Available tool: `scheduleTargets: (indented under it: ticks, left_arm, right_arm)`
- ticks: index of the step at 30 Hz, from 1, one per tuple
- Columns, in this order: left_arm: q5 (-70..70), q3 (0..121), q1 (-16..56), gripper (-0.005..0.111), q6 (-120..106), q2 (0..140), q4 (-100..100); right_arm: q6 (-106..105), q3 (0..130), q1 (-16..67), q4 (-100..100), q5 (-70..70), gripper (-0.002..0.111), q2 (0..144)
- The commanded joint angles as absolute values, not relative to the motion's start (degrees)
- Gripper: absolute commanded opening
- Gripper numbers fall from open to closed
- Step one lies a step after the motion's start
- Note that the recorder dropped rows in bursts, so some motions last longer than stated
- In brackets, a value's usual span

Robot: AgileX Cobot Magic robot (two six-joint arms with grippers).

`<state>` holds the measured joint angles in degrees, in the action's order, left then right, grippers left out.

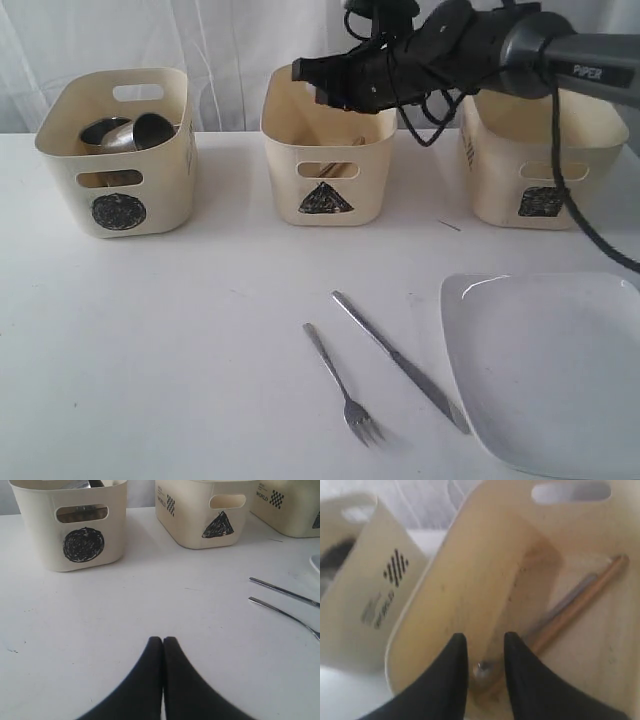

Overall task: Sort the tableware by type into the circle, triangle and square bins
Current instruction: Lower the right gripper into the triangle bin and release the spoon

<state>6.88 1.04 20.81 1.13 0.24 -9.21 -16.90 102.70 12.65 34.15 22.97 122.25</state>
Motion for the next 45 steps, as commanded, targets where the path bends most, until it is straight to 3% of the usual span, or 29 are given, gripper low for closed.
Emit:
scheduleTargets:
  ticks: [1,5,12,17,45]
  left_arm:
    - [7.04,0.63,20.79,0.000,1.28,0.00,-9.27]
    - [7.04,0.63,20.79,0.000,1.28,0.00,-9.27]
    - [7.04,0.63,20.79,0.000,1.28,0.00,-9.27]
    - [7.04,0.63,20.79,0.000,1.28,0.00,-9.27]
    - [7.04,0.63,20.79,0.000,1.28,0.00,-9.27]
  right_arm:
    - [-16.49,92.39,13.88,16.23,40.03,0.026,113.65]
    - [-16.28,83.30,17.81,8.11,47.43,0.026,106.94]
    - [-8.77,72.31,26.88,-1.72,43.68,0.031,100.61]
    - [-1.94,73.40,26.44,-10.61,36.08,0.032,101.84]
    - [-1.29,78.74,24.48,-15.51,25.23,0.032,105.91]
